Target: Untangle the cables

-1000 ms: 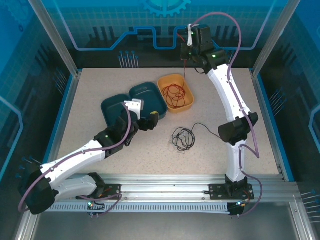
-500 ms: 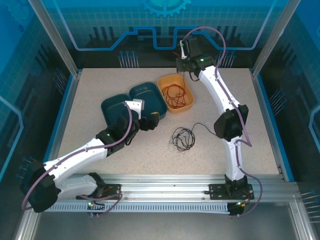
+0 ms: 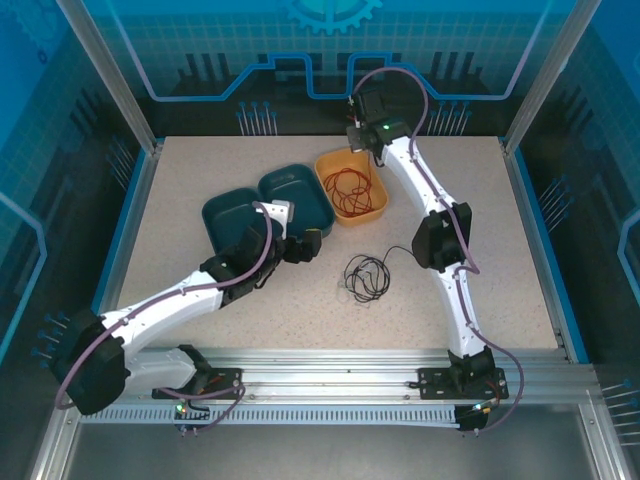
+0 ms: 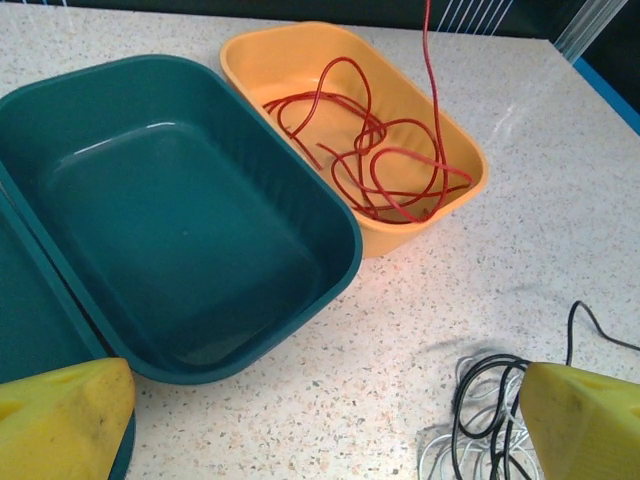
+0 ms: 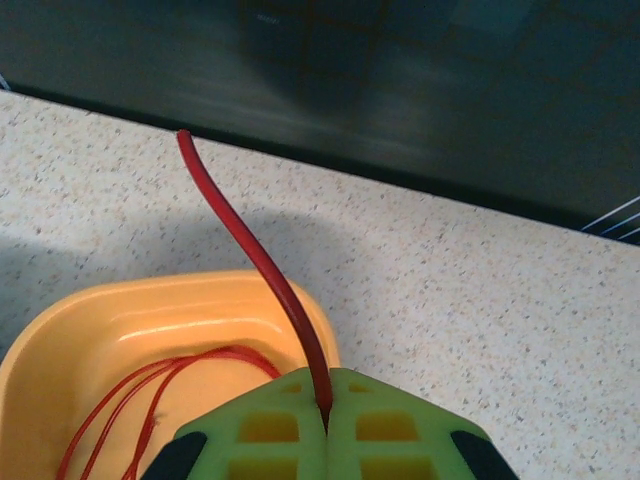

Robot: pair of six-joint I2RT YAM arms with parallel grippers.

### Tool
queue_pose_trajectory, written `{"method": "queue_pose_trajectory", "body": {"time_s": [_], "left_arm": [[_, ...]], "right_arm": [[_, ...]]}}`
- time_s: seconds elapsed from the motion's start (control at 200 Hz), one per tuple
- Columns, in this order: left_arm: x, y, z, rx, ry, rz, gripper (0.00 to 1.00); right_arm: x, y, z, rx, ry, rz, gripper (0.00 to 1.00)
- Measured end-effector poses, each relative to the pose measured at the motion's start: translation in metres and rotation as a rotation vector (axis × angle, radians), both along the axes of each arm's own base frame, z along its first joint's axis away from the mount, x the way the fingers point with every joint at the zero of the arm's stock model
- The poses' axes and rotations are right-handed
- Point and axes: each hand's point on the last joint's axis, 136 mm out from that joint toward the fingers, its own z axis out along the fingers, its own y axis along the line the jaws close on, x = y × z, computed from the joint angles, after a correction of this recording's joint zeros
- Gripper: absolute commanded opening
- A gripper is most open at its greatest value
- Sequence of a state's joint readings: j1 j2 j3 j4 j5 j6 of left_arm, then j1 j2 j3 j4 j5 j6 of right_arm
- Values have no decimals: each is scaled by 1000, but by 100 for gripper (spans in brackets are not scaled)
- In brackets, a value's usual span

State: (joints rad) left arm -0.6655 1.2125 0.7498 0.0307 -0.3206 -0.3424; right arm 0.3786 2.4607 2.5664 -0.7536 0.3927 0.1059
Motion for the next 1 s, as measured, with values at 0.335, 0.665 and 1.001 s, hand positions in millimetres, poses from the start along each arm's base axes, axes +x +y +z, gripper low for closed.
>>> {"method": "queue_pose_trajectory", "body": {"time_s": [0.335, 0.665, 1.001], "left_arm": [[3, -2, -12, -4, 37, -15, 99], [8, -22, -20, -55, 90, -82, 99], [28, -52, -17, -128, 119, -138, 99]], "right_arm": [[19, 4, 25, 33, -128, -14, 0], [29, 25, -29, 16, -71, 54, 0], [30, 41, -49, 17, -45, 153, 0]]}}
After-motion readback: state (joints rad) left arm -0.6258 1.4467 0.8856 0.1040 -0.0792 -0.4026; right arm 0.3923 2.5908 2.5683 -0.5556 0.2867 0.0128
